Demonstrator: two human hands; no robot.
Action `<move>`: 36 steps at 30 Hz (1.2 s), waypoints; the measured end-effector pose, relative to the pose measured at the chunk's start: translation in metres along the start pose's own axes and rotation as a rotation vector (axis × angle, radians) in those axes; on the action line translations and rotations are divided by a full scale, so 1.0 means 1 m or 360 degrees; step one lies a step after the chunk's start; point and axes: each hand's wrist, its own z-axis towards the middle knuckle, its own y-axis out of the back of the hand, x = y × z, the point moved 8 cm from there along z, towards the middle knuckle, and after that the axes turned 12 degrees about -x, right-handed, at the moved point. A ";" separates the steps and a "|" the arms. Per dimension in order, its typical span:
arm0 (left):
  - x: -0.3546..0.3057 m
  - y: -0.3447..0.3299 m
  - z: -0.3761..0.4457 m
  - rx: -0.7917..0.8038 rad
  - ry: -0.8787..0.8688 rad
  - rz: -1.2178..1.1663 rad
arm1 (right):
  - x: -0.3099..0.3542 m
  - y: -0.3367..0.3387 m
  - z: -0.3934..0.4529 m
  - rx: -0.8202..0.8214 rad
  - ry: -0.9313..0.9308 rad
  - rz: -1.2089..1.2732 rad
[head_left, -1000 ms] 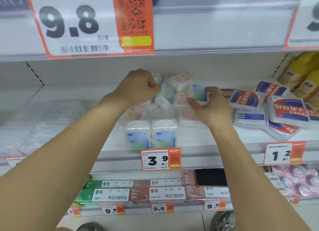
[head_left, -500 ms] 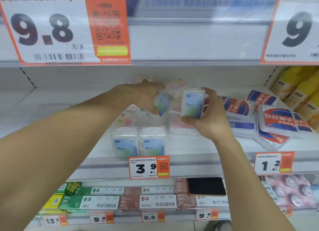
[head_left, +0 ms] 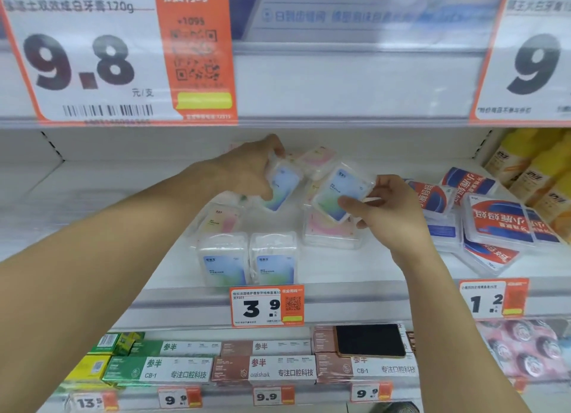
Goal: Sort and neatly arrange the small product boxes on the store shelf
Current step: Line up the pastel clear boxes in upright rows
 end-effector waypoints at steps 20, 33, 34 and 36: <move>0.053 0.018 -0.114 0.0028 0.0301 -0.1006 | 0.018 -0.056 -0.038 0.0731 -0.0009 0.0187; 0.050 0.004 -0.127 -0.0030 0.0165 -0.0798 | 0.016 -0.069 -0.064 0.1030 0.0120 -0.0203; 0.051 0.005 -0.128 -0.0053 0.0181 -0.0838 | 0.017 -0.070 -0.064 0.1026 0.0115 -0.0208; 0.053 0.007 -0.128 -0.0094 0.0218 -0.0938 | 0.017 -0.071 -0.064 0.1026 0.0104 -0.0208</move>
